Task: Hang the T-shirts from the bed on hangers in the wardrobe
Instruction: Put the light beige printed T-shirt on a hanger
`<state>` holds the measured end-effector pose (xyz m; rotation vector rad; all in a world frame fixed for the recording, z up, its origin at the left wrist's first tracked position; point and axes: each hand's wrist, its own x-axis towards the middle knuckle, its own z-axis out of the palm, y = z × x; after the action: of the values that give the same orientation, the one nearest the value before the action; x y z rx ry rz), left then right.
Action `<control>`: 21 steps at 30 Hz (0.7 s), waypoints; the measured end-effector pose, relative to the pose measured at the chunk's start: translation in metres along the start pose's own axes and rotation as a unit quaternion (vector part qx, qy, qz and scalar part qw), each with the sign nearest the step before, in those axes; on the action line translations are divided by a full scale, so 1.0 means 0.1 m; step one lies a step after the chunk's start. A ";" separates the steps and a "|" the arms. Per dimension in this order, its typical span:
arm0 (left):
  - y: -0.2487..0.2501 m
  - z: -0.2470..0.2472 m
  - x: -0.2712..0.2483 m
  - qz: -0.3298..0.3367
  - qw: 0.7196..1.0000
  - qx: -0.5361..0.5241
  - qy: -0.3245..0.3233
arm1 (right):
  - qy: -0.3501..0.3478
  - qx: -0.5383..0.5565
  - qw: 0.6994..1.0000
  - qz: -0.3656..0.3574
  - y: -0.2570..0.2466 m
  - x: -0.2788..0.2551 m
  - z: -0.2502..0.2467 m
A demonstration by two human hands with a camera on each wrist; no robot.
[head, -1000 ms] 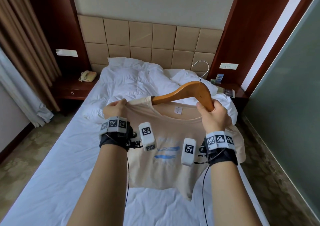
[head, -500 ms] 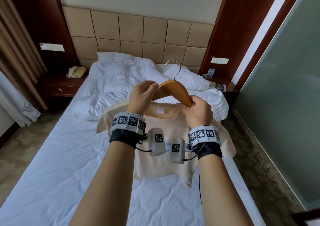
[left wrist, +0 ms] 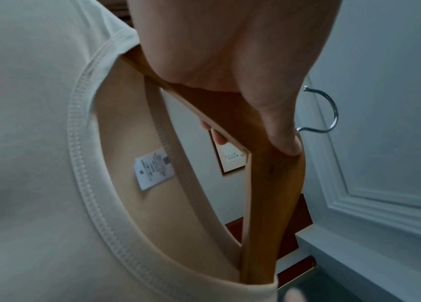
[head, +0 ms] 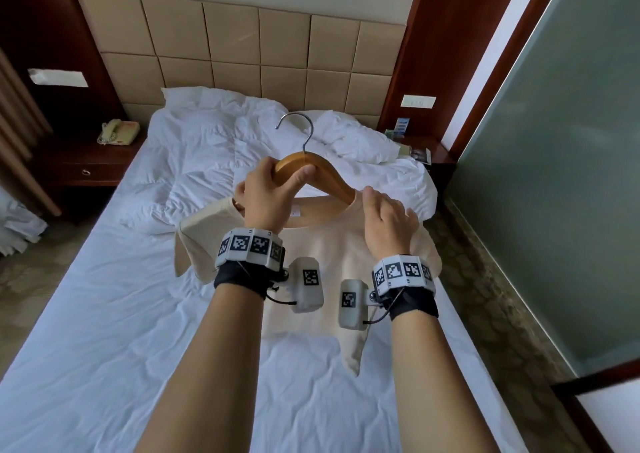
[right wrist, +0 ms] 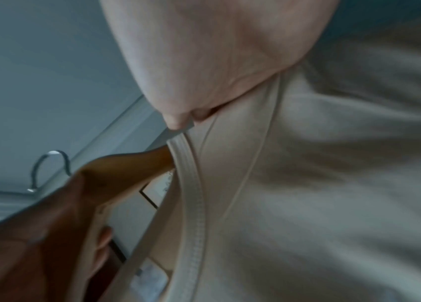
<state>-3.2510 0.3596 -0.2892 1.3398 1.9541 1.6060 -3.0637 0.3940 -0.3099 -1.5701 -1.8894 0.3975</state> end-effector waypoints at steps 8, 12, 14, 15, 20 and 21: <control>-0.19 0.06 -0.09 -0.035 0.999 -0.021 0.017 | 0.032 0.001 0.986 0.165 0.35 -0.12 0.11; -0.20 0.06 -0.09 -0.029 0.999 -0.026 0.019 | 0.030 0.045 0.967 0.249 0.51 -0.17 0.11; -0.18 0.06 -0.09 -0.032 0.999 -0.018 0.013 | 0.027 0.053 0.961 0.269 0.56 -0.18 0.11; -0.18 0.08 -0.08 -0.030 0.999 -0.016 0.009 | 0.033 0.051 0.962 0.268 0.57 -0.18 0.12; -0.14 0.16 -0.08 -0.040 0.999 -0.023 -0.020 | 0.063 0.038 0.984 0.162 0.55 -0.10 0.16; -0.12 0.19 -0.09 -0.039 0.999 -0.023 -0.022 | 0.054 0.030 0.990 0.129 0.52 -0.09 0.17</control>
<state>-3.2389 0.3645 -0.3094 1.2560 1.9084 1.5628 -3.0342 0.4007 -0.3566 -1.7642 -1.5846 0.4672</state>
